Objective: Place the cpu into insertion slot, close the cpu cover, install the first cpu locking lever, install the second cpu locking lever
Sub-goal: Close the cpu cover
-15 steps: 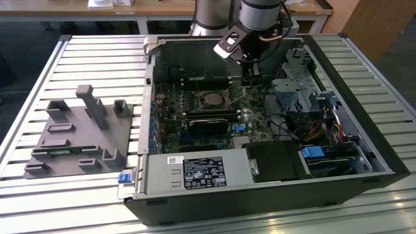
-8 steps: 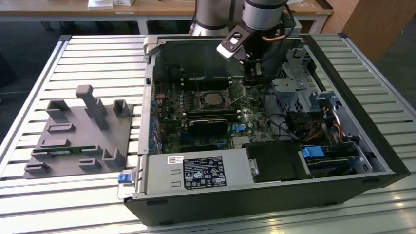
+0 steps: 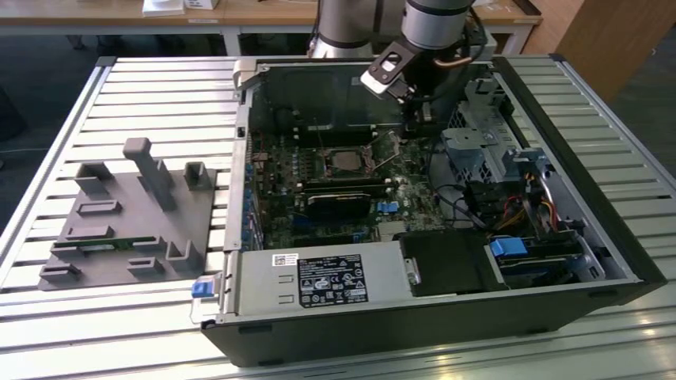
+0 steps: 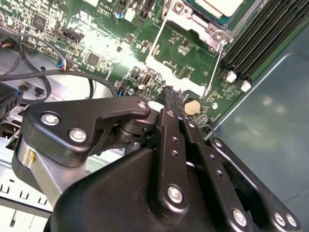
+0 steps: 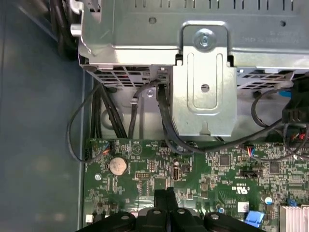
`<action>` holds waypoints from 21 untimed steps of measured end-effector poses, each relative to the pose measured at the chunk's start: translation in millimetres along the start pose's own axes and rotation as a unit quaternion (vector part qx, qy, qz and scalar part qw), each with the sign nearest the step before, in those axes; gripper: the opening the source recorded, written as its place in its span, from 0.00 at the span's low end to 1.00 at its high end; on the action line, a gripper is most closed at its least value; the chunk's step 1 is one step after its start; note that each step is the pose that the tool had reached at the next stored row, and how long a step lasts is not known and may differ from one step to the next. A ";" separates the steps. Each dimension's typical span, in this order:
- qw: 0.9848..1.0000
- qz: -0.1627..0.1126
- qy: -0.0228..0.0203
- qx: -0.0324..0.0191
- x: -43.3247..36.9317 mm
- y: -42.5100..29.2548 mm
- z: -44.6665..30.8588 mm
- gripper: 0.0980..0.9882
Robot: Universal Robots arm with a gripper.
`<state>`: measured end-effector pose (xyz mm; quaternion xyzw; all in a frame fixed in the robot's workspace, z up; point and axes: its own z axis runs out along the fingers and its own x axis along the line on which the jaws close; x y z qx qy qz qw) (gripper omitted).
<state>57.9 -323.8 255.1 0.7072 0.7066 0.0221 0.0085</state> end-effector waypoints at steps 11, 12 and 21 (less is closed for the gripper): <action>1.000 0.000 0.000 0.010 3.4 7.8 9.8 0.01; 1.000 0.000 0.000 0.011 3.4 7.9 11.1 0.01; 1.000 0.000 0.000 0.012 3.4 6.3 12.8 0.01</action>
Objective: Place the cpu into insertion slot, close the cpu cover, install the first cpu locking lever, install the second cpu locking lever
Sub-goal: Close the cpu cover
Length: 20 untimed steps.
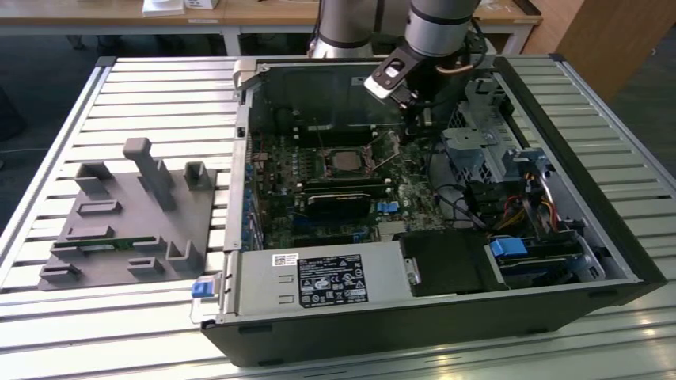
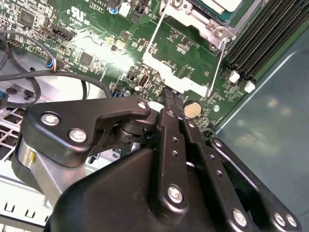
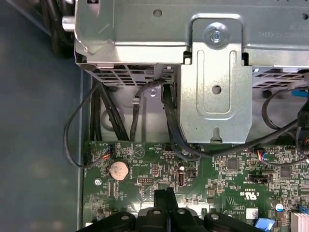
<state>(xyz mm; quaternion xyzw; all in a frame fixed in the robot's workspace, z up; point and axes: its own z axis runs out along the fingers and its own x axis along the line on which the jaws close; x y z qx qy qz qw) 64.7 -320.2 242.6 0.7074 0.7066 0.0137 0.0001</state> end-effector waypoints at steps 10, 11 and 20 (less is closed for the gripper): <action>1.000 0.000 0.000 0.000 0.0 -3.1 -0.1 0.01; 1.000 0.000 0.000 0.000 0.0 -3.4 -0.1 0.01; 1.000 0.000 0.000 0.000 0.0 -6.8 -0.2 0.01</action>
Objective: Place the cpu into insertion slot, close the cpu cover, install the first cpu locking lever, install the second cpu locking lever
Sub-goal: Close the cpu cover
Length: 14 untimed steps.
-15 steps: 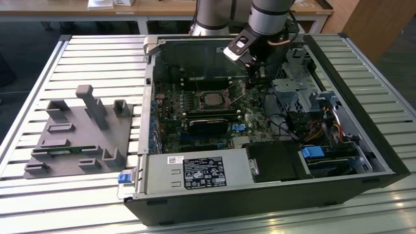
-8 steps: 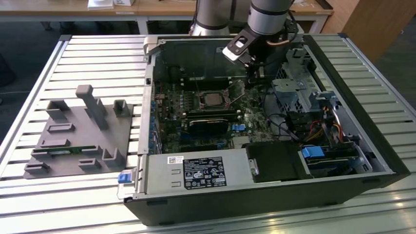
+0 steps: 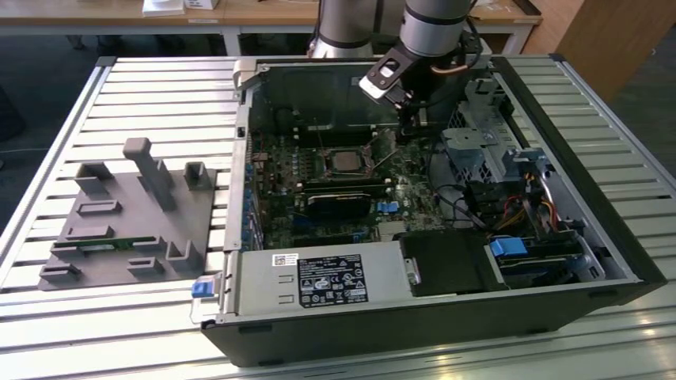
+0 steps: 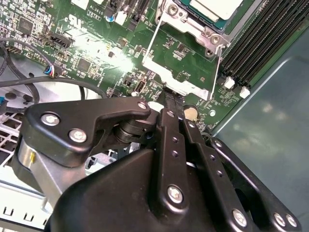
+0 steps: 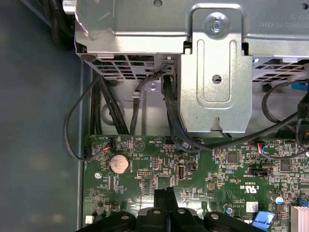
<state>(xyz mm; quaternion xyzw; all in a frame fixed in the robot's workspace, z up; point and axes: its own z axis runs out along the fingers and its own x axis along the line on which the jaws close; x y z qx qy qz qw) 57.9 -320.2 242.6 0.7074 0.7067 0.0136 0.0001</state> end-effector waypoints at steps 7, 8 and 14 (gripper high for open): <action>1.000 0.000 0.000 0.000 0.0 -2.4 0.0 0.01; 1.000 0.000 0.000 0.000 0.0 -2.5 0.0 0.01; 1.000 0.000 0.000 0.000 0.0 -3.3 0.0 0.01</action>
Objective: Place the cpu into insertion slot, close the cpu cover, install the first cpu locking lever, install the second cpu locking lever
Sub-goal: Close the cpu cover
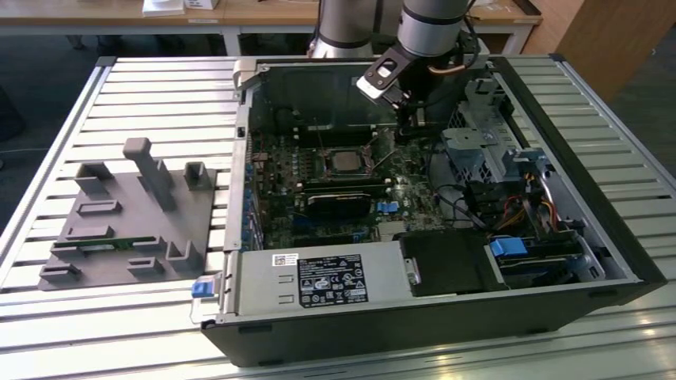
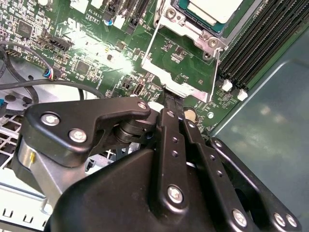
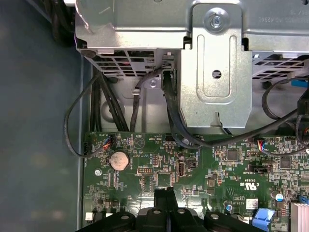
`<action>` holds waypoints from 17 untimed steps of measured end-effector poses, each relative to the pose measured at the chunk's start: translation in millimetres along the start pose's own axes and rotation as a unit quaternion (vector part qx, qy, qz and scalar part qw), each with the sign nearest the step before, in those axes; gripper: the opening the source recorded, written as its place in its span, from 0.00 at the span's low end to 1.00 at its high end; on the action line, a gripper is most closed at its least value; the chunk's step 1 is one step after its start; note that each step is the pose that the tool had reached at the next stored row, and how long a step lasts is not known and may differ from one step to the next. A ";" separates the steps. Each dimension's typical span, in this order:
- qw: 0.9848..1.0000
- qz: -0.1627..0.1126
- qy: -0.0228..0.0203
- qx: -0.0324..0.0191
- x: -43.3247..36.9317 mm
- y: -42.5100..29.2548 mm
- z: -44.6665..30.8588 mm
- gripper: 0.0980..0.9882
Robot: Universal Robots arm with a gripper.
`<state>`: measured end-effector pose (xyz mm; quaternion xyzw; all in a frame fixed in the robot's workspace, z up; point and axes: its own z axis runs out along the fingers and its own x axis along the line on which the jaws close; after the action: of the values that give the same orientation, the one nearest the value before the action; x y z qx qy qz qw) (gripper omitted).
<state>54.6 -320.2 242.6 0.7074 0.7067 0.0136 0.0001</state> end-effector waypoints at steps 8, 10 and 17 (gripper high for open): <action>1.000 0.000 0.000 0.000 0.0 -4.0 -0.1 0.01; 1.000 0.000 0.000 0.000 0.0 -4.8 -0.1 0.01; 1.000 0.000 0.000 0.000 0.0 -7.7 -0.1 0.01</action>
<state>46.9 -320.2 242.6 0.7074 0.7067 0.0136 0.0001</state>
